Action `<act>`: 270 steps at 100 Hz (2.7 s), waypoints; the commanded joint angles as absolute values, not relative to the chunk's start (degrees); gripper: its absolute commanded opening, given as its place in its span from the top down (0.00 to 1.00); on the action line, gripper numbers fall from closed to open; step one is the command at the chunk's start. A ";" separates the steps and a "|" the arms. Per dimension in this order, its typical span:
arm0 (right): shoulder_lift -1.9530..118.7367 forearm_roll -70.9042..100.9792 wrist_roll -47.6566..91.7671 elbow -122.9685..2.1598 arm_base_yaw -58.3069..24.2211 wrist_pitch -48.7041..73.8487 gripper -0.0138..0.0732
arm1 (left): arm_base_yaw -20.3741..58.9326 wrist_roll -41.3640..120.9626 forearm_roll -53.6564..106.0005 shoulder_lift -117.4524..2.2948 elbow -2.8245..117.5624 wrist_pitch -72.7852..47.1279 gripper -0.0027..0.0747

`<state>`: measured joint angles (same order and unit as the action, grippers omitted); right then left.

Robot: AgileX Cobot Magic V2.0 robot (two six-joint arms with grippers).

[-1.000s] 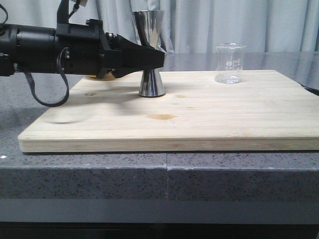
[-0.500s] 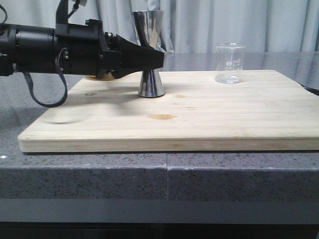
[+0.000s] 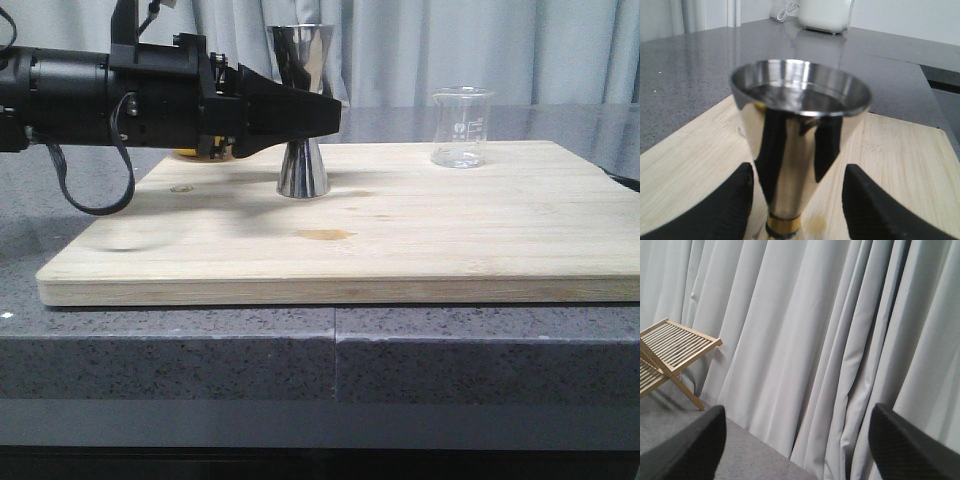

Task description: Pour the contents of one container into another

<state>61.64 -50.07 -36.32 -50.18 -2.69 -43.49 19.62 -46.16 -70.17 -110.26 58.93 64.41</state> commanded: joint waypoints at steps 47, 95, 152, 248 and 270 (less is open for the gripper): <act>60.30 -47.80 -36.58 -51.78 -2.41 -45.68 0.23 | 19.07 -46.27 -69.84 -106.90 60.40 68.12 0.46; 60.30 -47.80 -36.58 -51.78 -2.41 -45.47 0.23 | 13.98 -51.05 -73.06 -106.14 60.40 74.48 0.46; 60.30 -47.80 -36.58 -51.78 -2.41 -43.78 0.23 | 9.43 -59.80 -81.13 -101.46 60.40 77.40 0.46; 60.30 -47.80 -30.37 -52.76 -2.41 -18.82 0.23 | -6.81 -38.79 -33.03 -71.50 61.71 15.17 0.47; 59.07 -47.80 -28.16 -59.26 -2.41 -5.38 0.23 | -6.77 -37.52 -34.03 -67.02 62.44 9.19 0.47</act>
<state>61.52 -48.60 -29.09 -55.18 -2.69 -7.44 -7.25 -37.97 -34.81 -70.52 60.24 7.61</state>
